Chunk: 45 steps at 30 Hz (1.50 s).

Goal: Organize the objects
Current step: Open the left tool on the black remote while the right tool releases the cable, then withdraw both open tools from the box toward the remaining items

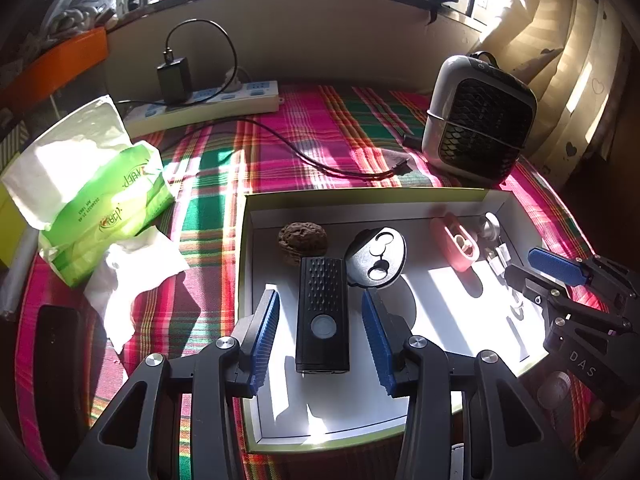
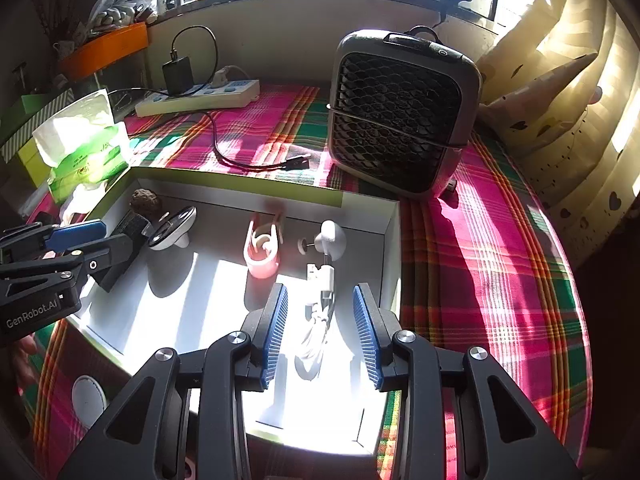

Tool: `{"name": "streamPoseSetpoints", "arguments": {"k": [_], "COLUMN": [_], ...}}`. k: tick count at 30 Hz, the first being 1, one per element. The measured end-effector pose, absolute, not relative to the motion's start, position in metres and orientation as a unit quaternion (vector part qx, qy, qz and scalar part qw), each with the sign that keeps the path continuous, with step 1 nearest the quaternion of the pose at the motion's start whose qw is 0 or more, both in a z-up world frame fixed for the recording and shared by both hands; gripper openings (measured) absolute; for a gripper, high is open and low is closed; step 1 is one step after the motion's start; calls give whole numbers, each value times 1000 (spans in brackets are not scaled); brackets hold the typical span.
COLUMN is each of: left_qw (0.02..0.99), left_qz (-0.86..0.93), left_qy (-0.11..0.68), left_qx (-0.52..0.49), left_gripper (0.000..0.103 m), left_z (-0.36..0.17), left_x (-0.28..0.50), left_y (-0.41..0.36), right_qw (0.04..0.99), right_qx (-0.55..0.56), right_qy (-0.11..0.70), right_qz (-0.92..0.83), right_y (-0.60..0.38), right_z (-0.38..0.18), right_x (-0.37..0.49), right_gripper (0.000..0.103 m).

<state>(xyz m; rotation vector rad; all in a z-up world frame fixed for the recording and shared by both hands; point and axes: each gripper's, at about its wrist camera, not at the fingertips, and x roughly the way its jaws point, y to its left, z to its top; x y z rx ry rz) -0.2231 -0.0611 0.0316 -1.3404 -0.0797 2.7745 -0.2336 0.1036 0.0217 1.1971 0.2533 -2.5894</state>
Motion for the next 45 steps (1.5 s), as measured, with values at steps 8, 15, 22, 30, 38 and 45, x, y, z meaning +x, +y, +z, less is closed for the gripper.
{"name": "streamPoseSetpoints", "arguments": {"k": [8, 15, 22, 30, 38, 45], "left_qw": [25, 31, 34, 36, 44, 53], "left_qz": [905, 912, 916, 919, 922, 918], "left_qy": [-25, -23, -22, -22, -34, -43], "left_qx": [-424, -408, -399, -391, -384, -390], "left_gripper": [41, 41, 41, 41, 41, 41], "left_z": [41, 52, 59, 64, 67, 61], "left_x": [-209, -191, -173, -152, -131, -113], "left_y": [-63, -61, -61, -62, -65, -66], "right_qw": [138, 138, 136, 136, 137, 130], "right_qx": [405, 398, 390, 384, 378, 381], "right_qy": [81, 73, 67, 66, 62, 44], "right_qz": [-900, -904, -908, -911, -913, -914], "right_y": [106, 107, 109, 108, 110, 122], "right_z": [32, 40, 46, 49, 51, 46], "right_x": [-221, -207, -189, -171, -154, -138], "right_gripper": [36, 36, 36, 36, 36, 36]}}
